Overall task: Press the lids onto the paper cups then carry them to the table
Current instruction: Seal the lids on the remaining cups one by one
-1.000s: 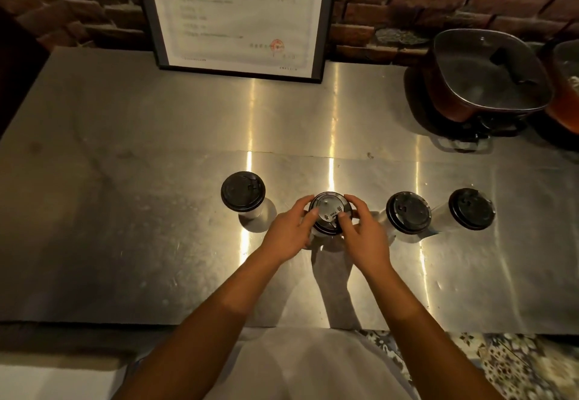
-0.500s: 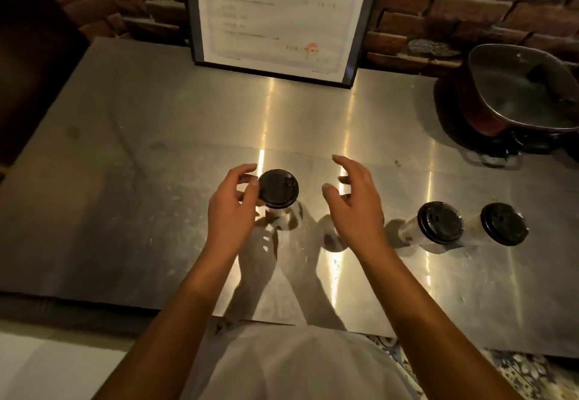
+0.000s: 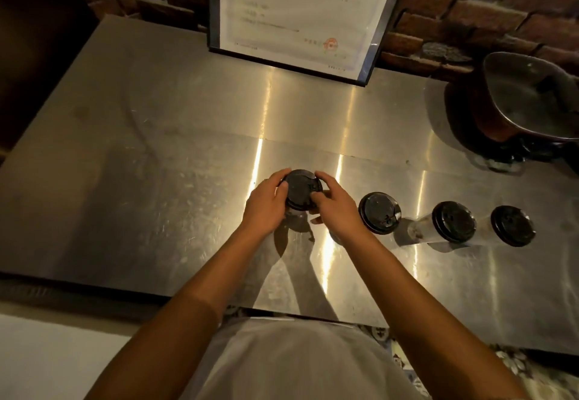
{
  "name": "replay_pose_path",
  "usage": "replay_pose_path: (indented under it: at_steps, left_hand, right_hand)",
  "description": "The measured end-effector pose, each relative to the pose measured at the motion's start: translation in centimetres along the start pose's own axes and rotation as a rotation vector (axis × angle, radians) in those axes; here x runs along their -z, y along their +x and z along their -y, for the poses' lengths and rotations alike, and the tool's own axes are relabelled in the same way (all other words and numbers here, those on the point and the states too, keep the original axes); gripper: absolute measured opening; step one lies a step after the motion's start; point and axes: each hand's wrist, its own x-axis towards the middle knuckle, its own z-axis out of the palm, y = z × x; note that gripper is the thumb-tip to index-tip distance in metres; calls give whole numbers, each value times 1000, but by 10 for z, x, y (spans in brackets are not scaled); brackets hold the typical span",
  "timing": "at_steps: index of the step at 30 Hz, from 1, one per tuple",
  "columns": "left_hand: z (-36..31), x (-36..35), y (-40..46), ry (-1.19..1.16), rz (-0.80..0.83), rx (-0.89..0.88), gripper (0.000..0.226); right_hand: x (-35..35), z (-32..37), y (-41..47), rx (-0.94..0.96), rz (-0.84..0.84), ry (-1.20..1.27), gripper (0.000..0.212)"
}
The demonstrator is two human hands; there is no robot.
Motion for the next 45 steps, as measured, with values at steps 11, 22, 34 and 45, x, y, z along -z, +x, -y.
replay_pose_path:
  at_steps: [11, 22, 34, 45]
  left_hand:
    - [36, -13, -56, -113, 50, -50, 35]
    - [35, -17, -59, -206, 58, 13, 32]
    - [41, -26, -55, -255, 76, 10, 33]
    - [39, -20, -59, -362, 103, 86, 28]
  right_hand:
    - [3, -26, -34, -38, -53, -238, 36]
    - [-55, -31, -2, 241, -244, -540, 39]
    - [-49, -29, 10, 283, -207, -698, 40]
    - [-49, -33, 10, 314, -215, -656, 38]
